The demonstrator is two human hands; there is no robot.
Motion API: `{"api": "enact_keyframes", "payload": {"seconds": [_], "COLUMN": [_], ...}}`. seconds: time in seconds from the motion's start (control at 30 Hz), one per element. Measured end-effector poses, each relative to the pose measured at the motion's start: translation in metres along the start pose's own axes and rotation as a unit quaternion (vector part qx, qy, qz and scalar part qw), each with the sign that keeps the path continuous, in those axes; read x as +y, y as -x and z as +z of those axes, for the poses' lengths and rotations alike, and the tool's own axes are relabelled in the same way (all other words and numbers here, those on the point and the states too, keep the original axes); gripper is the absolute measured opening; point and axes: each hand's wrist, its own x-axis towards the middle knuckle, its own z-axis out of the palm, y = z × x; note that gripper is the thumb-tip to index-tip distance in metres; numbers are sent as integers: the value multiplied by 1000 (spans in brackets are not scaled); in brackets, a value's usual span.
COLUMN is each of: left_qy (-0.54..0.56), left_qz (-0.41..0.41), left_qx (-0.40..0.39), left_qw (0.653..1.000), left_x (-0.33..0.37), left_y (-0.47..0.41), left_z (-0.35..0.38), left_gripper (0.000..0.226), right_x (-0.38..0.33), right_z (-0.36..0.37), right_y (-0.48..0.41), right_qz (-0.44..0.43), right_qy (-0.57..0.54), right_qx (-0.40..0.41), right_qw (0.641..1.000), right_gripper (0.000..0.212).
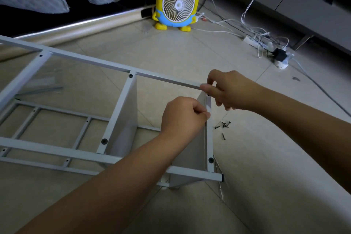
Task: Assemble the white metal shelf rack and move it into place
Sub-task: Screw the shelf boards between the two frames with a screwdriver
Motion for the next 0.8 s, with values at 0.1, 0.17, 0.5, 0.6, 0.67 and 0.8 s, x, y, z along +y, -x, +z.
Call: {"api": "enact_keyframes", "payload": {"seconds": [0.1, 0.17, 0.5, 0.6, 0.67, 0.8], "left_qy": [10, 16, 6, 2, 2, 2], "left_qz": [-6, -9, -4, 0, 0, -1], "left_qx": [3, 4, 4, 1, 2, 1], "left_qw": [1000, 1000, 1000, 1000, 1000, 1000], "left_x": [-1, -1, -1, 0, 0, 1], "left_y": [0, 0, -1, -1, -1, 0], "left_z": [-1, -1, 0, 0, 1, 2], "left_gripper": [13, 12, 14, 14, 14, 13], "right_x": [11, 13, 1, -4, -6, -4], "right_z": [-9, -11, 10, 18, 17, 14], "right_y": [4, 5, 3, 5, 3, -4], "right_qz": [-96, -166, -69, 1, 44, 62], "right_qy": [73, 104, 267, 267, 240, 178], "right_qx": [24, 33, 41, 36, 21, 2], "right_qw": [992, 980, 960, 963, 970, 982], "right_gripper": [24, 19, 17, 15, 13, 32]}}
